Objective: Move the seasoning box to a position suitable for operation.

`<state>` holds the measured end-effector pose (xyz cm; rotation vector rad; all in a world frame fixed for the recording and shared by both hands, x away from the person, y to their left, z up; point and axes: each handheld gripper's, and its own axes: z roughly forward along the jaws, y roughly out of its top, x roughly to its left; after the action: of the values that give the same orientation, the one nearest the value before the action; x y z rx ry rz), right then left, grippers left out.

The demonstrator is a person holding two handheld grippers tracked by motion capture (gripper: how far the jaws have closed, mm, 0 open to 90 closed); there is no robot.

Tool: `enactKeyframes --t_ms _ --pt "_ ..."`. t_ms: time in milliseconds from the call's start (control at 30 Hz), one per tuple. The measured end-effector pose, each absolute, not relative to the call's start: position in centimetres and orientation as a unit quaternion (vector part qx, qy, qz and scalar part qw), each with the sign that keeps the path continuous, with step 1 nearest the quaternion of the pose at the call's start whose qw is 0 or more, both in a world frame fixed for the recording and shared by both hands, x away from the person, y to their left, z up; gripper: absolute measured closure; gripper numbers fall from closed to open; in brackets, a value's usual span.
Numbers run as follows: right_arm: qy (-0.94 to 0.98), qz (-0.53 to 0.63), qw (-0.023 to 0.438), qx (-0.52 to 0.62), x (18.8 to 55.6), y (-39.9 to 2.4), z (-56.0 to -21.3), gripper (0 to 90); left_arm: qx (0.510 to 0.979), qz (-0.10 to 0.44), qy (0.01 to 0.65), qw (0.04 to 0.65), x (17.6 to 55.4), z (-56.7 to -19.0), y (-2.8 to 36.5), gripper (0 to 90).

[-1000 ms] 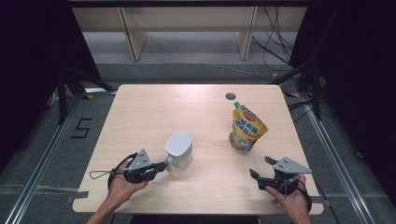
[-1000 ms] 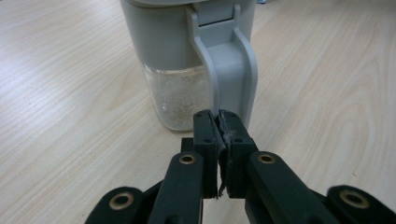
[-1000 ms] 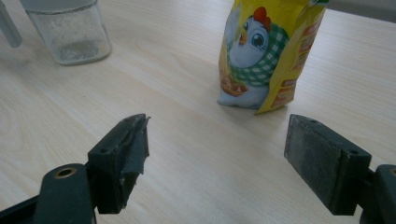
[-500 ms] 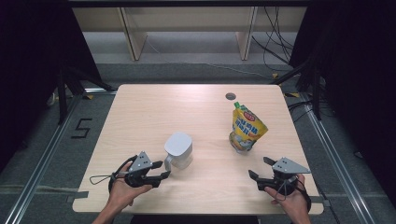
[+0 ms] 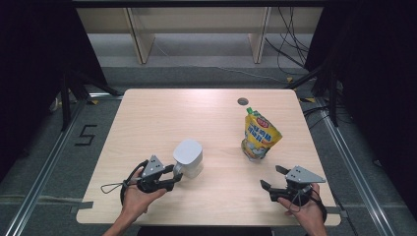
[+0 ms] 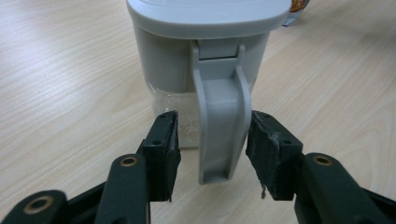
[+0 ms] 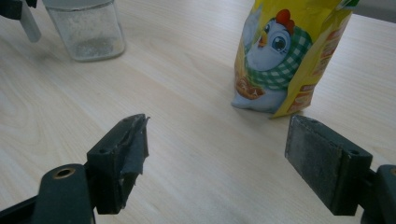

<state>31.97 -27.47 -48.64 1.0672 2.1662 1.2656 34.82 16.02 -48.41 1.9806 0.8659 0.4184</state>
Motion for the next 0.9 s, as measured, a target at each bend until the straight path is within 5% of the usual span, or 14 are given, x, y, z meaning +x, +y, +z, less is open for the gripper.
enactKeyframes --t_ms 433,900 --pt "0.776 0.456 0.204 0.384 31.9 -27.4 -48.6 22.2 0.803 0.198 0.345 0.444 35.3 -48.5 16.6 67.3" --pt "0.775 0.457 0.204 0.385 31.9 -27.4 -48.6 22.4 0.811 0.167 0.301 0.472 36.1 -48.9 17.7 68.5"
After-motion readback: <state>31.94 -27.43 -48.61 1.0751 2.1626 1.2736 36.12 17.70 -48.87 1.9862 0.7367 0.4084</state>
